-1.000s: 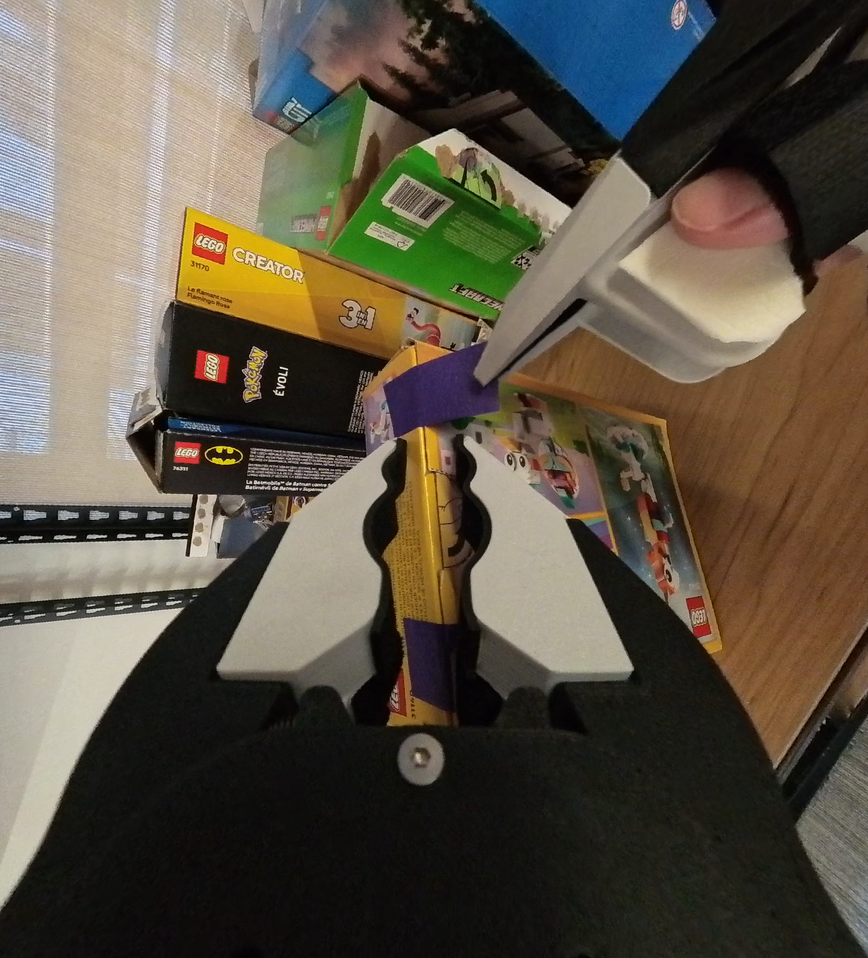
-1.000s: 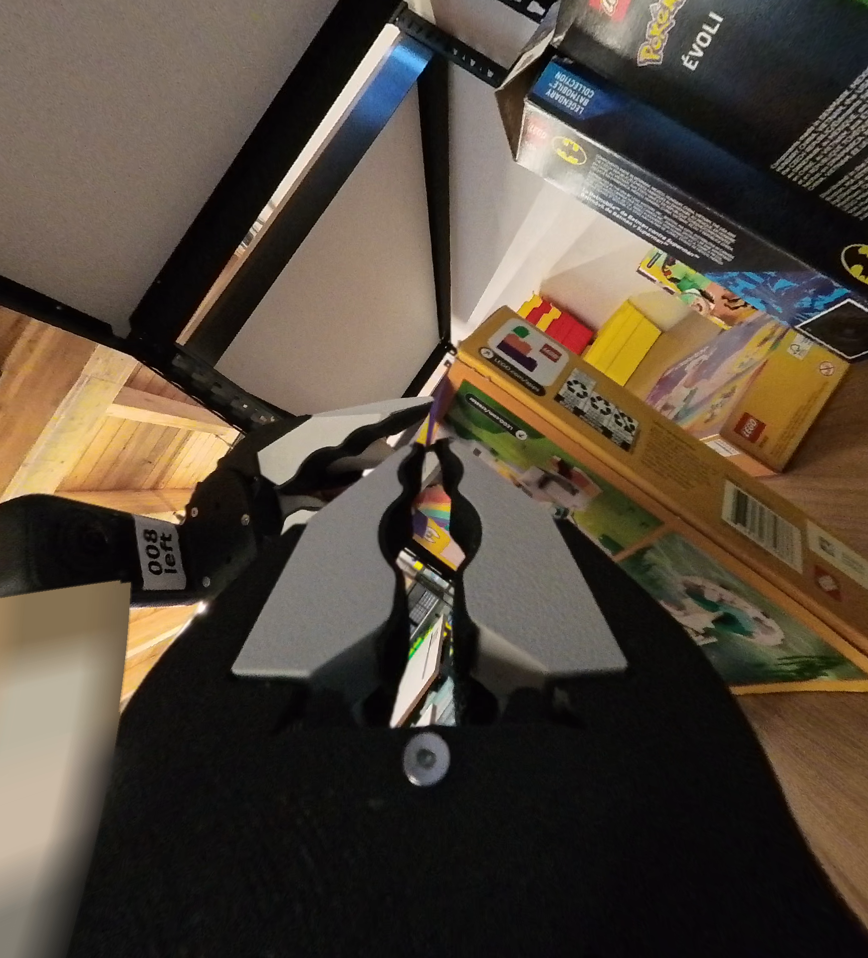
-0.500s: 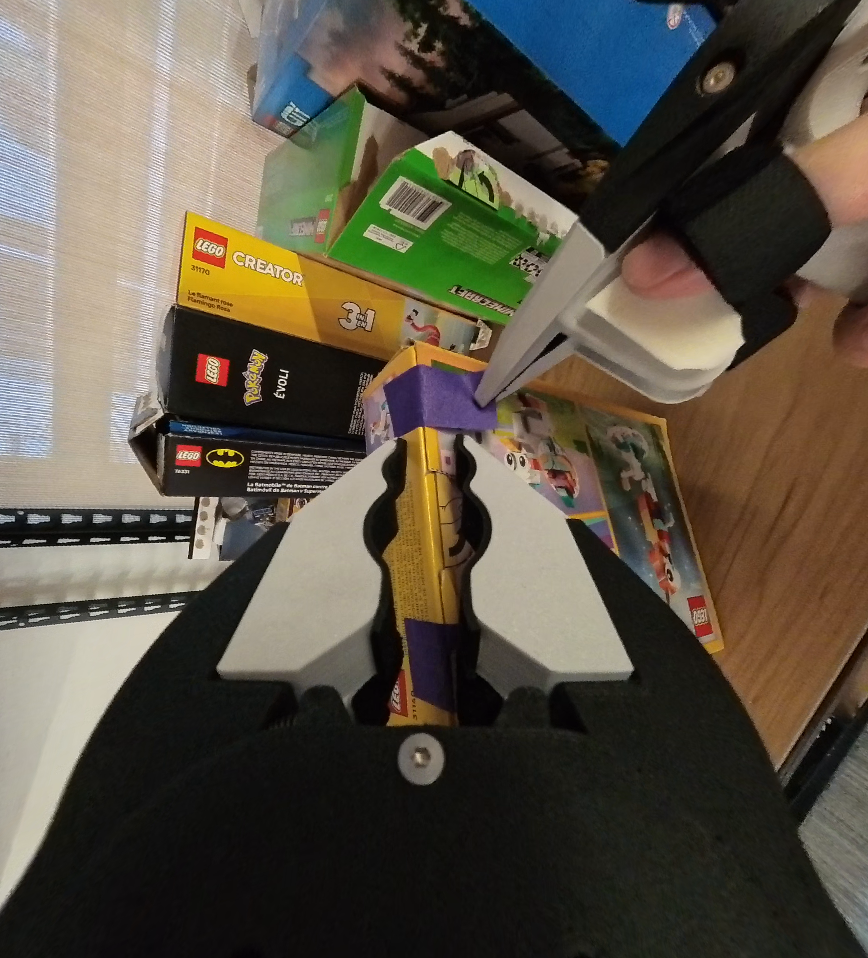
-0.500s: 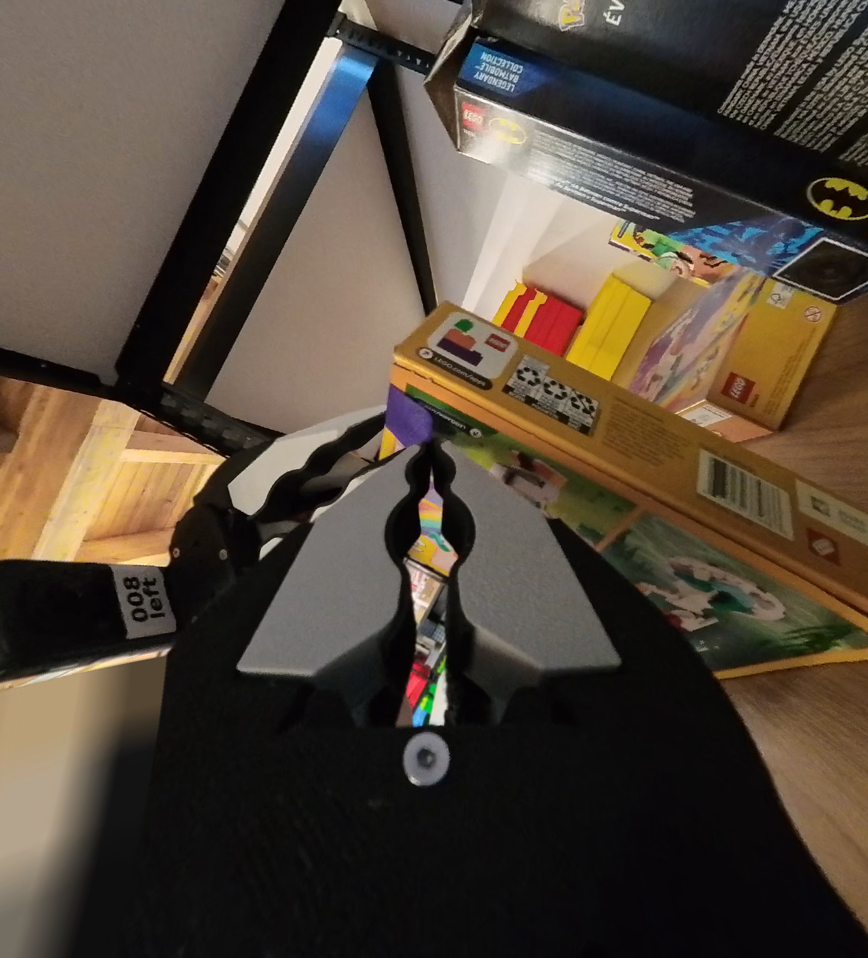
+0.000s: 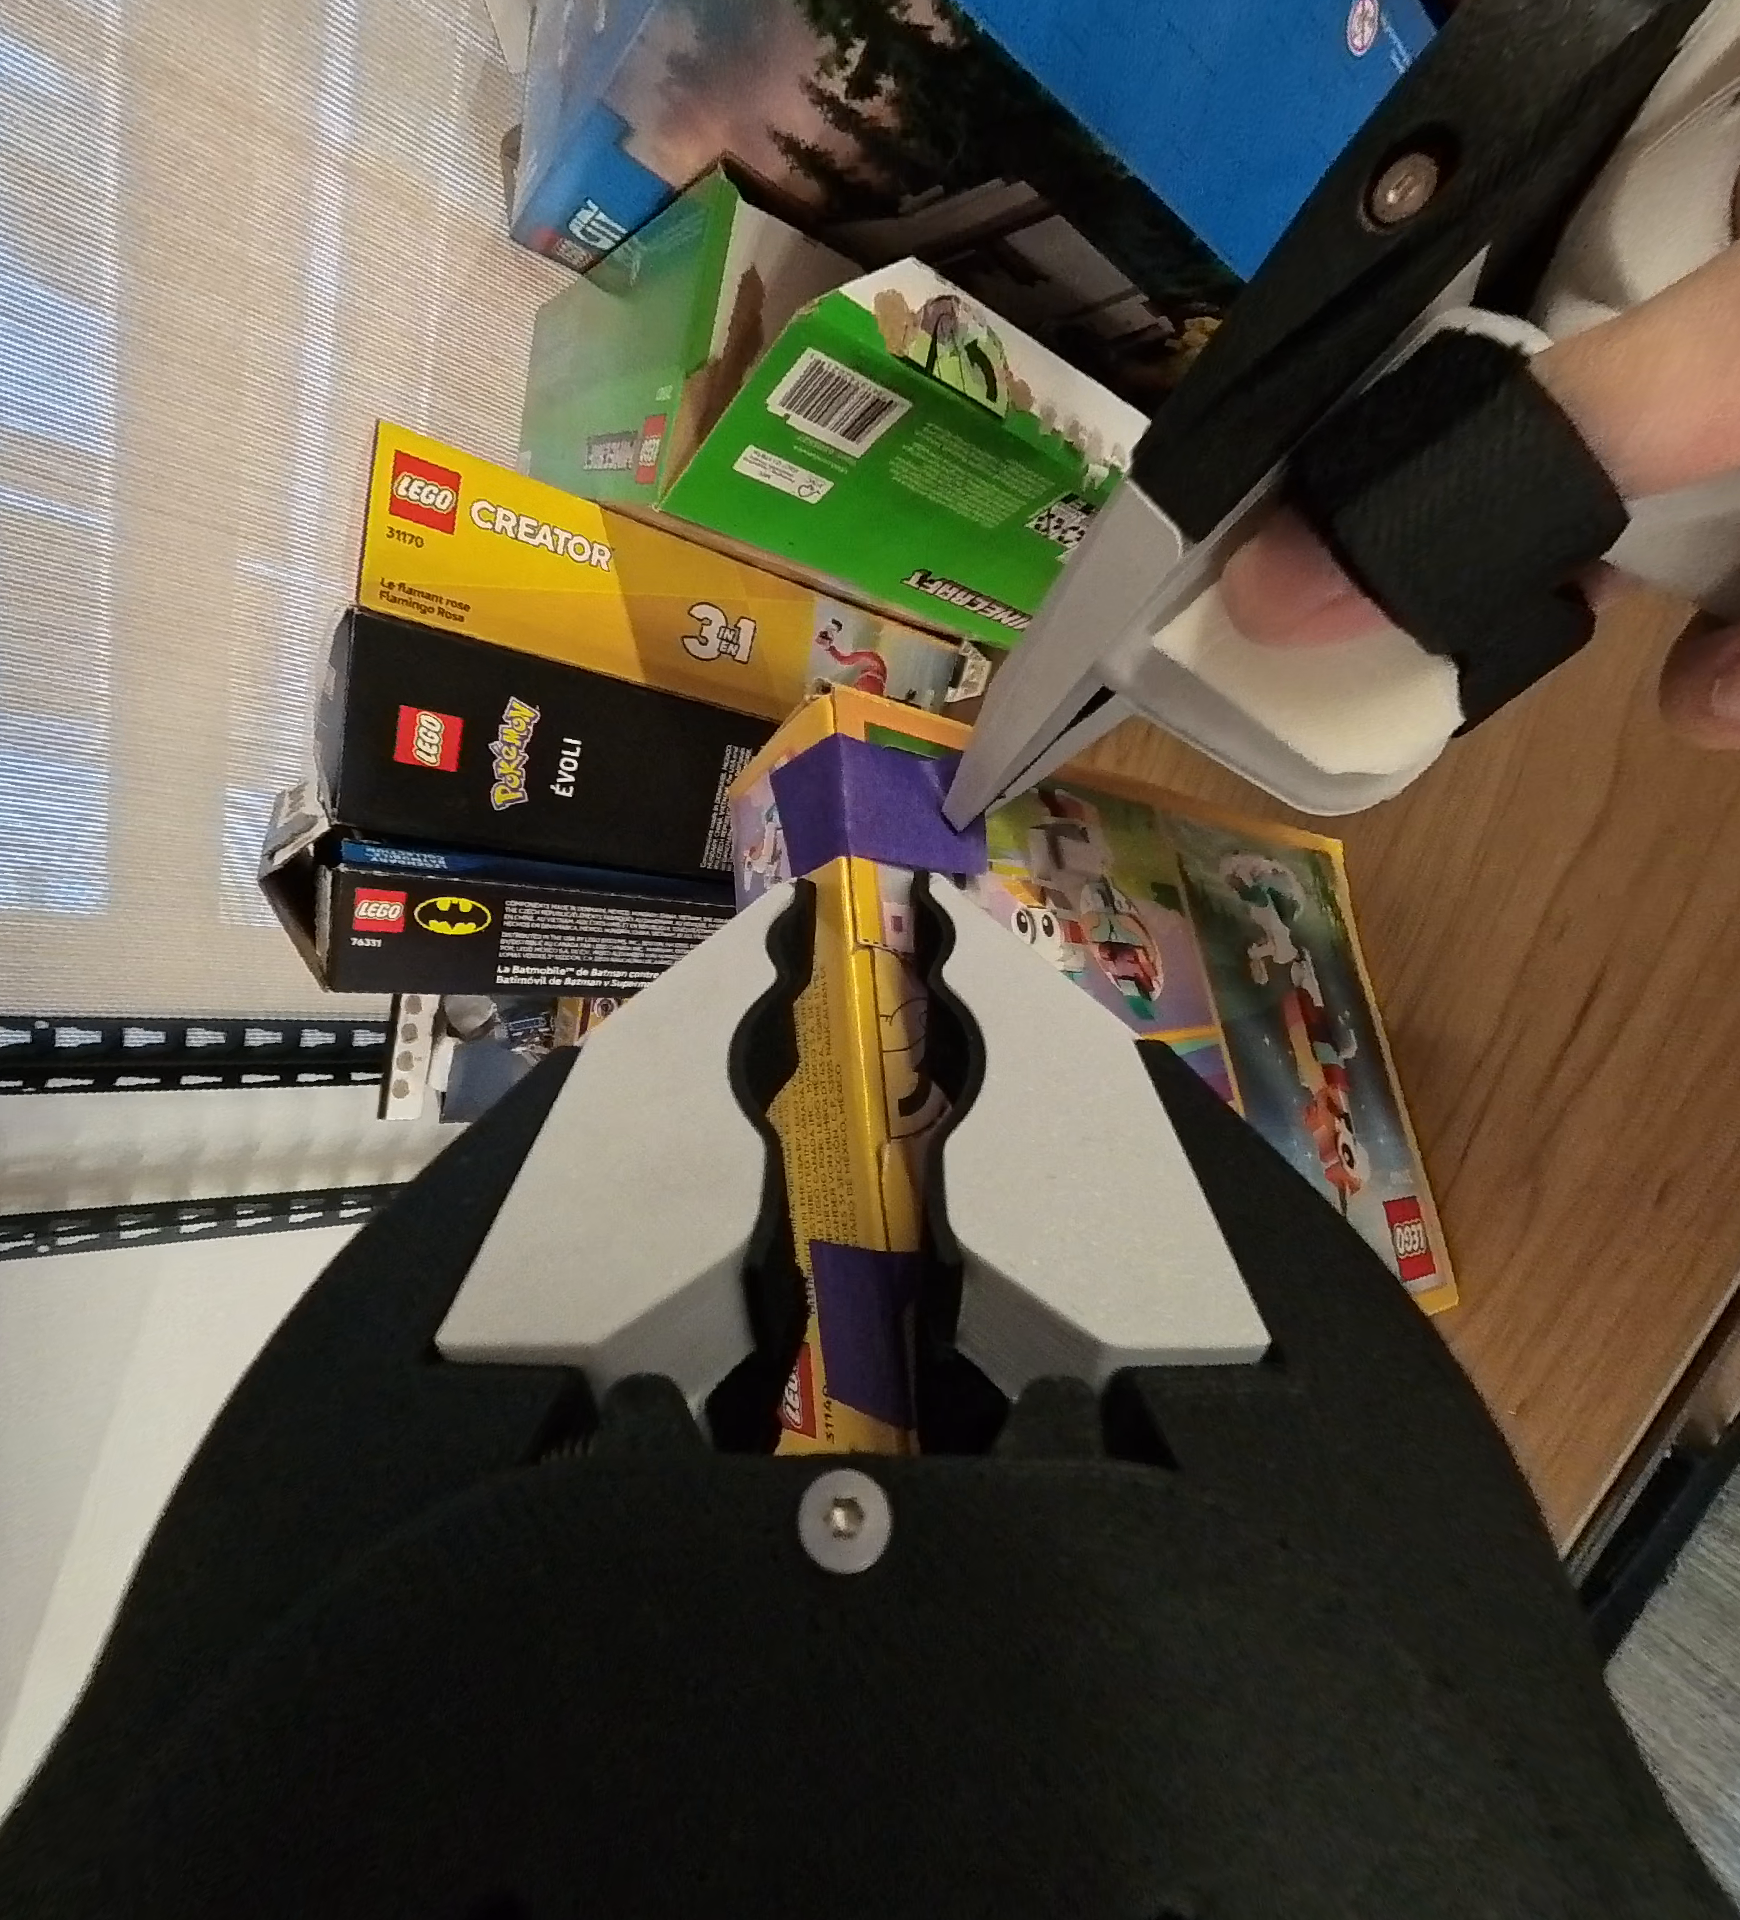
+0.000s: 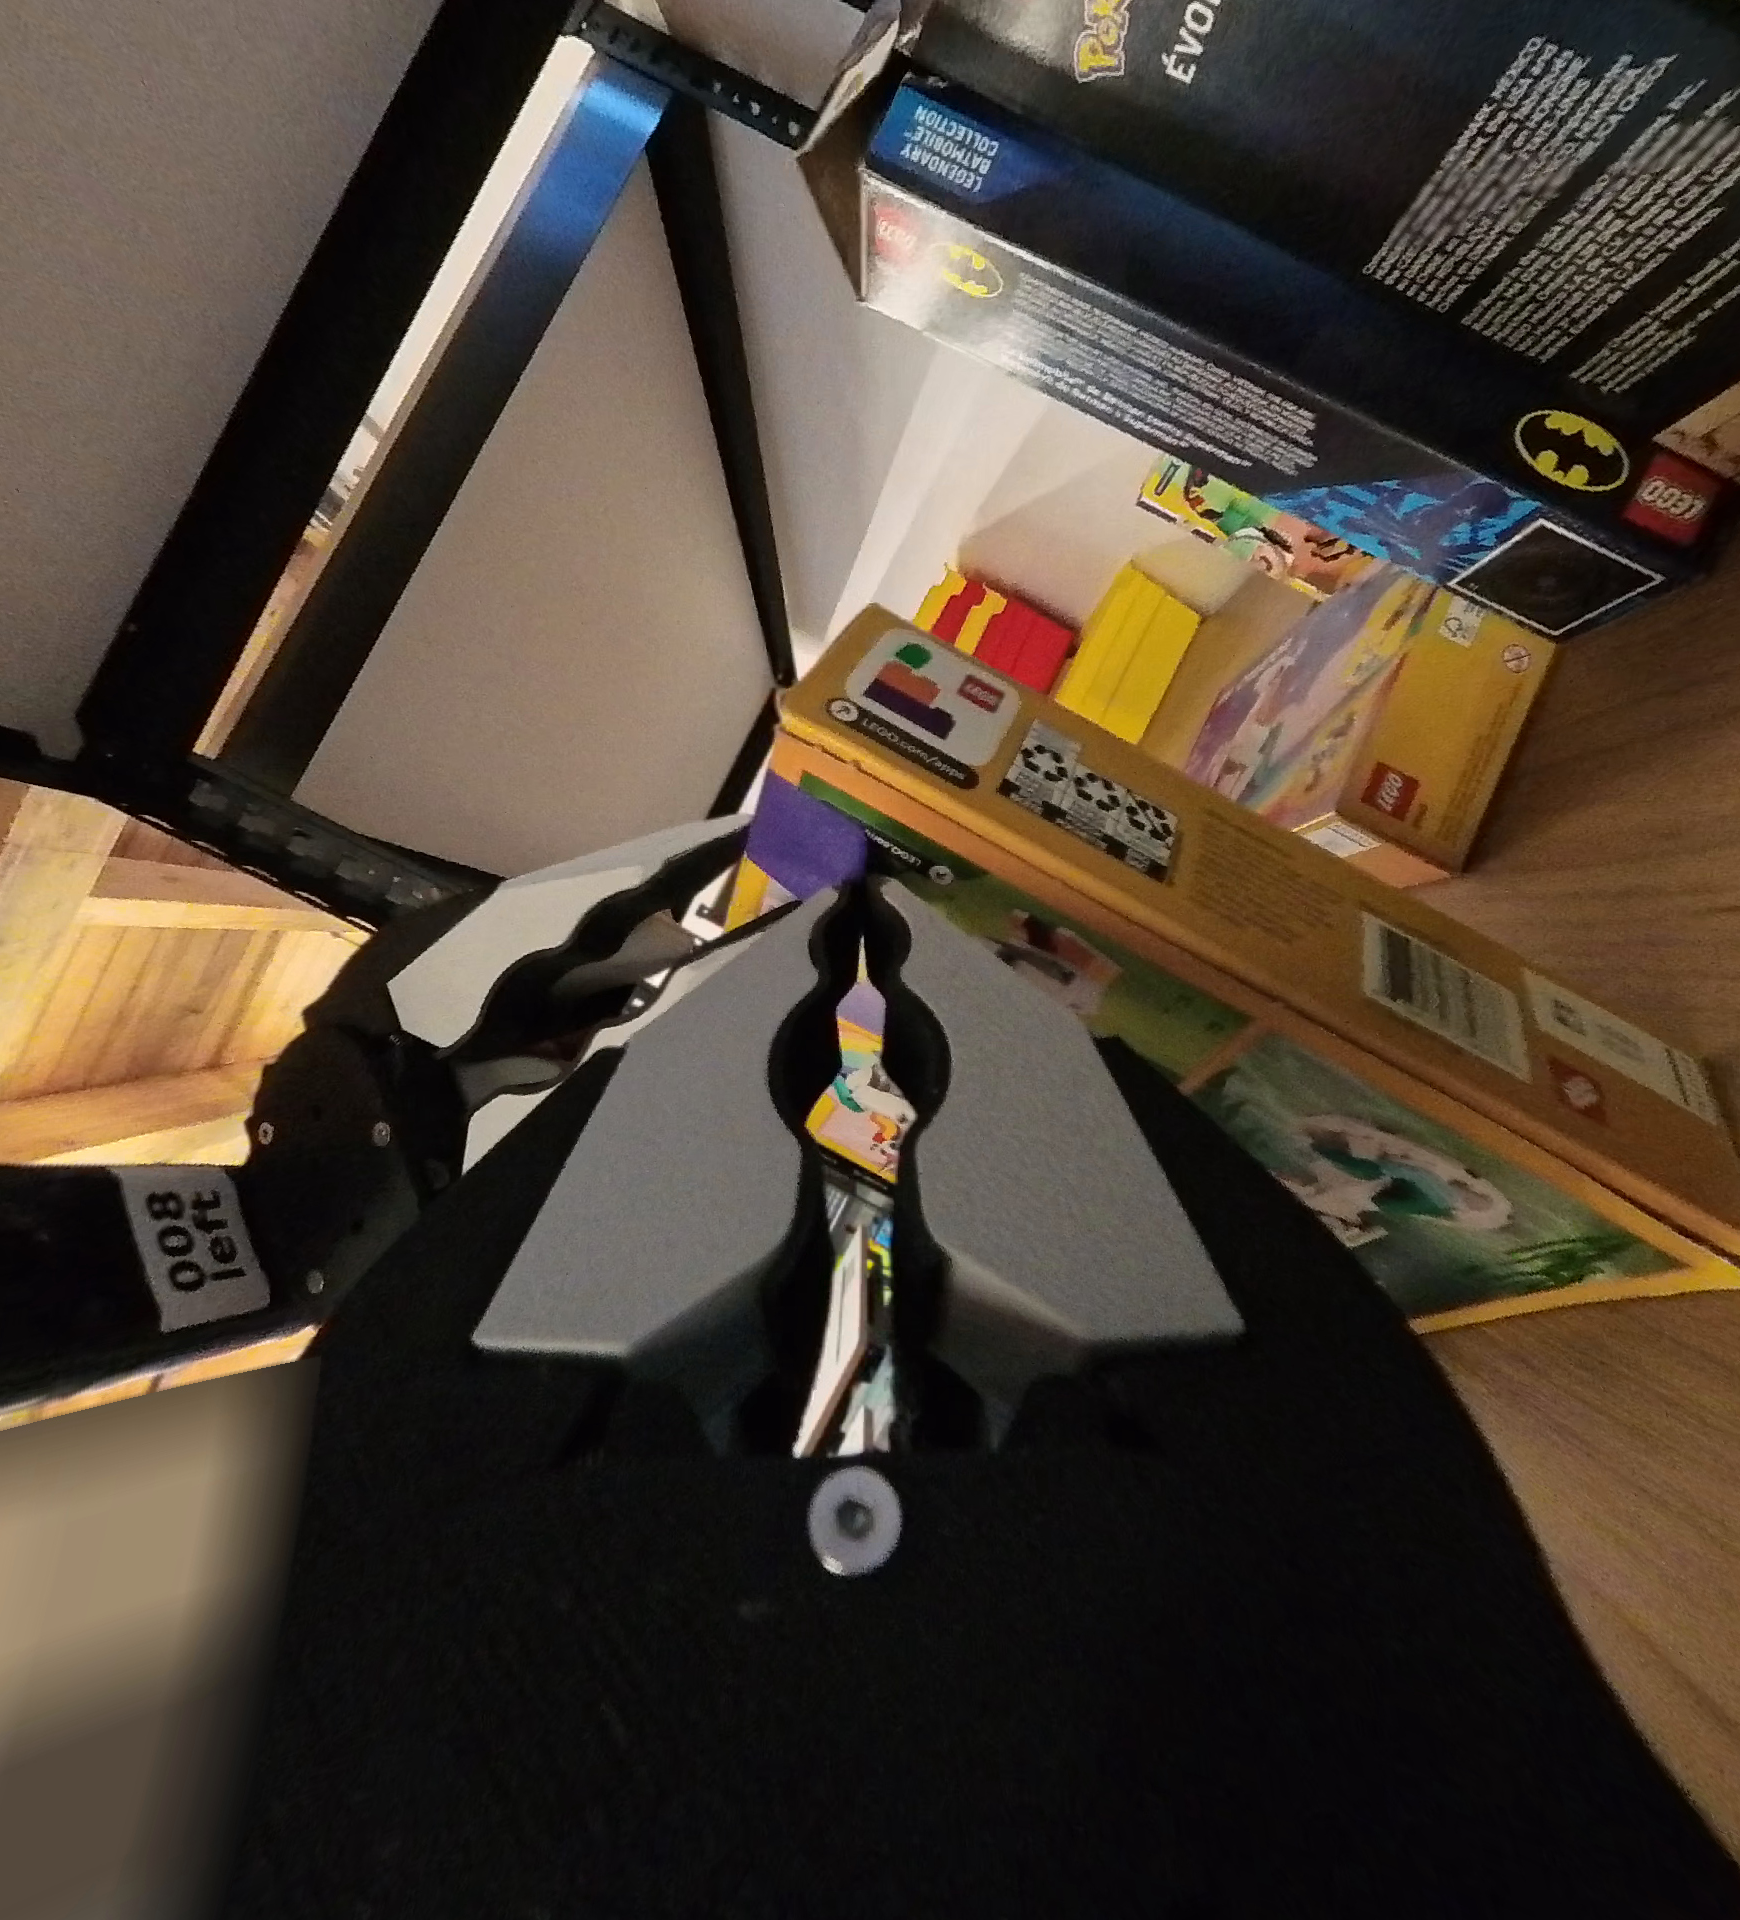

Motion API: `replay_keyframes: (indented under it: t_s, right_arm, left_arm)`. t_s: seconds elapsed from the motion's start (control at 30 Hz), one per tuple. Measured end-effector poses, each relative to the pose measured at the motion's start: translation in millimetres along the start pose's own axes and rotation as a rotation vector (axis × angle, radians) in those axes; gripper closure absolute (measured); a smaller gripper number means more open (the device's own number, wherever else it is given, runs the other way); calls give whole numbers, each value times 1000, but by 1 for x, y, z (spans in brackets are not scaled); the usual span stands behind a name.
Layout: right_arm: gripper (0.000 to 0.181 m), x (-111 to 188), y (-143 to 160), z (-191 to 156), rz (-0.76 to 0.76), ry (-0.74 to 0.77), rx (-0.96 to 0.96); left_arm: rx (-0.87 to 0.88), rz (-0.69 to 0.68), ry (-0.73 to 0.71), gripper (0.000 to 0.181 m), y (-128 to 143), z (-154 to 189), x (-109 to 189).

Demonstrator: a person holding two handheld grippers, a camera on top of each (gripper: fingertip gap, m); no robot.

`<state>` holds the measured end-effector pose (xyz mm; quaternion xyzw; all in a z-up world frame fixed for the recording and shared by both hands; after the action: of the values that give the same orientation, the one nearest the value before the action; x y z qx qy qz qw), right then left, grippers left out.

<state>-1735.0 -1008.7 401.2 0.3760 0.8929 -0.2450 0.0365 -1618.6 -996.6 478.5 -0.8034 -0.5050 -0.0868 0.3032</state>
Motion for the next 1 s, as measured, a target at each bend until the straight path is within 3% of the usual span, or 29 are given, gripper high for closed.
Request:
replay_keyframes:
  t_s: [0.4,0.67,1.0]
  right_arm:
    - [181,-3,-7,-15,-83,186,84]
    - [179,-9,-7,-31,-126,385,258]
    - [161,-10,-6,-35,-161,420,300]
  left_arm:
    - [13,7,-10,164,1,0,0]
    - [23,26,-18,164,3,0,-1]
    - [23,40,-17,164,4,1,-1]
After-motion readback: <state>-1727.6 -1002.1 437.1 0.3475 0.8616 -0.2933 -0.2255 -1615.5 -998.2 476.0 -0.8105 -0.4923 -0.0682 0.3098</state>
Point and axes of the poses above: each gripper's, where its closed fingertips meet, x back along the fingers, y out of its underside, z = x × y across the jaws, the point moved 9 cm from there along x, back along the fingers, and after that the axes turned 2 degrees about x, right-handed, at the moved point
